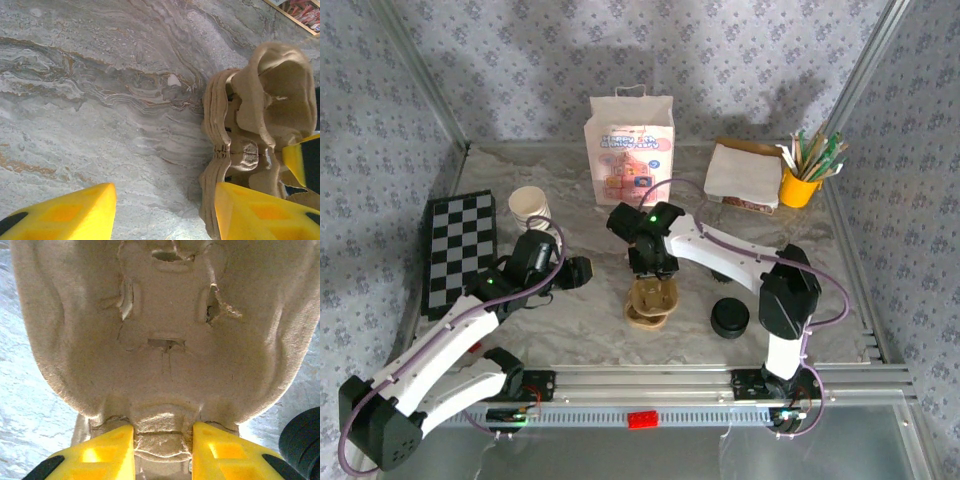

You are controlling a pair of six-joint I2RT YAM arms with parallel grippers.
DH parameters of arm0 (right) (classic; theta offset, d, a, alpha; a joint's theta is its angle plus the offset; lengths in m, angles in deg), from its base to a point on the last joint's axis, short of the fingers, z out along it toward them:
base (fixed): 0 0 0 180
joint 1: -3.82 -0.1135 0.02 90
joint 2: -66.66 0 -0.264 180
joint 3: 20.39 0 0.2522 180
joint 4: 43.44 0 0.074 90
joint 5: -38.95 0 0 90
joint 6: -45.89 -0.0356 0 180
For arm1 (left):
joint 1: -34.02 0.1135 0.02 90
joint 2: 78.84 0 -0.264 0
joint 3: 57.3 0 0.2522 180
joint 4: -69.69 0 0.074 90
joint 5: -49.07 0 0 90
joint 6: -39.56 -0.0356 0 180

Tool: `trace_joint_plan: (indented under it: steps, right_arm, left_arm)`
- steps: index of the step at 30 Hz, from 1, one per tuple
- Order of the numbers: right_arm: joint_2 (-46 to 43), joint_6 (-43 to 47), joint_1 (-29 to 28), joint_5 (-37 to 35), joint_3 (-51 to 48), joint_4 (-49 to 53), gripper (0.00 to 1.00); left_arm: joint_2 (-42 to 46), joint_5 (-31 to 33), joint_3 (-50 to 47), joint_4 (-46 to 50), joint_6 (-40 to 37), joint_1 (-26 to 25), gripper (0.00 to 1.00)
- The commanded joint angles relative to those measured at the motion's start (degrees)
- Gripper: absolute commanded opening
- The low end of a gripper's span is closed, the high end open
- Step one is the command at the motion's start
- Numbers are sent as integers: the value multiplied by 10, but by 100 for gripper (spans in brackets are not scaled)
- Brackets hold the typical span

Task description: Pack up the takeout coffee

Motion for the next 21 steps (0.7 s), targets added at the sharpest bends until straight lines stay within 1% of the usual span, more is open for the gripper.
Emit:
trace_joint_plan:
  steps: [1,4,8,11,14,17,21]
  right_arm:
    - [23,42,3,16,7,14,30]
    - [32,47,4,23,2,8,30]
    - [33,50,9,19,-3,5,34]
    - [27,50,8,14,-6,-1,39]
    - [24,49,6,10,-8,2,40]
    - [23,46,7,12,-16,-3,45]
    - [25,41,6,17,-23,-15,45]
  left_arm:
    - [-1,-12,14,-1,9,3,54]
    - [-5,-13,17,-2,10,3,54]
    - [-7,-15,18,-1,13,2,54]
    - [-9,-13,21,-1,12,3,55]
    - [-15,-14,24,-1,12,3,55]
    - [-21,-16,26,-2,11,3,55]
    - [-25,-16,28,-2,11,3,55]
